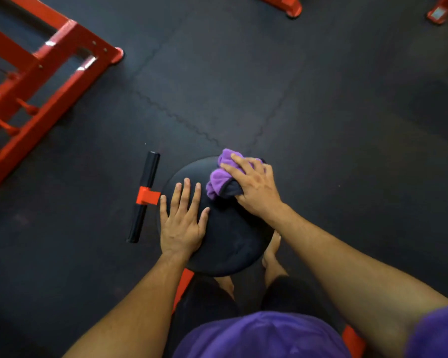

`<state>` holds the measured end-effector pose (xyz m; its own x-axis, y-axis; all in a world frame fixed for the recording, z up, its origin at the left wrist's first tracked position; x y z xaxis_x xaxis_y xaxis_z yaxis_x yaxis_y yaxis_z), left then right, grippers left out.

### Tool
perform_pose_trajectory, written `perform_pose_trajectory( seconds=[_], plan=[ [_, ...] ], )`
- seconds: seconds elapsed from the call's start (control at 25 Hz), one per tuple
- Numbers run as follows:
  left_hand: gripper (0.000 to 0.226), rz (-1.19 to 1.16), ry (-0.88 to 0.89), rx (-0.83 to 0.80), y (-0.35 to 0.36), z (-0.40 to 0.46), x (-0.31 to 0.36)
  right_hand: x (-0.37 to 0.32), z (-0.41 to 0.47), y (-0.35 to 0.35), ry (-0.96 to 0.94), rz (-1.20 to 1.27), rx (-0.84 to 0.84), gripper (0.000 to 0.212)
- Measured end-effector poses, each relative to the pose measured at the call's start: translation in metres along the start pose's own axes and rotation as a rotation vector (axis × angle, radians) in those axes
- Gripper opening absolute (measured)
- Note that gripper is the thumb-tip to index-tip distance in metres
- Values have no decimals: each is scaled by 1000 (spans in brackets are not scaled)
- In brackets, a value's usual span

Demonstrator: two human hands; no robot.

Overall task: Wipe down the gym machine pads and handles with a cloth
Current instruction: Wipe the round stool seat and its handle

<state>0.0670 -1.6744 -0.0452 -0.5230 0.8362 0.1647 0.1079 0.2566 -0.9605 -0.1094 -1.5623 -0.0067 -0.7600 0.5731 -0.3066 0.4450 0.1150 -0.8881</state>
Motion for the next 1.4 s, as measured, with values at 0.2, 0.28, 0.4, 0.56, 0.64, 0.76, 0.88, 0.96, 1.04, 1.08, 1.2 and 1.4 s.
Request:
perform_pose_trajectory(
  seconds=[0.2, 0.28, 0.4, 0.56, 0.64, 0.76, 0.88, 0.96, 1.04, 1.08, 1.2, 1.4],
  plan=[
    [66, -17, 19, 28, 3, 1, -1, -49, -116, 64, -82, -3, -59, 97],
    [65, -18, 39, 37, 3, 2, -2, -34, -88, 49, -68, -95, -13, 89],
    [65, -15, 23, 30, 4, 1, -2, 8, -1, -2, 154, -88, 84, 77],
    [65, -20, -6, 38, 3, -3, 1, 14, 14, -15, 194, -22, 166, 71],
    [65, -17, -3, 26, 4, 0, 1, -8, -44, 17, 149, 19, 190, 80],
    [65, -3, 28, 30, 4, 2, 0, -82, -145, 99, 27, 78, 18, 94],
    [65, 24, 65, 20, 2, 7, -1, -120, -162, 122, -192, -50, 57, 82],
    [65, 34, 76, 19, 1, 7, -3, -102, -152, 113, -229, -132, 103, 74],
    [65, 27, 66, 9, 2, 6, -5, -53, -139, 90, -69, -77, 167, 77],
    [65, 21, 56, 9, 2, 5, -4, -22, -129, 71, 58, -25, 221, 80],
    [65, 7, 4, 0, 3, -1, -1, 39, -95, 24, 322, 96, 271, 75],
    [65, -16, -47, 0, 4, -6, 1, -8, -138, 66, 487, 243, 291, 83]
  ],
)
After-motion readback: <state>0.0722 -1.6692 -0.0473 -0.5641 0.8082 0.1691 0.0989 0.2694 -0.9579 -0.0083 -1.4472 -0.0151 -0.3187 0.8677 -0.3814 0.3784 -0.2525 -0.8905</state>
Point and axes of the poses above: each hand's wrist, its own z-axis towards the middle knuckle, its own y-axis out of the palm, x = y × z, the point moved 7 cm from there along z, towards the middle knuckle, and after that the axes turned 12 degrees about -x, right-handed, at the moved point
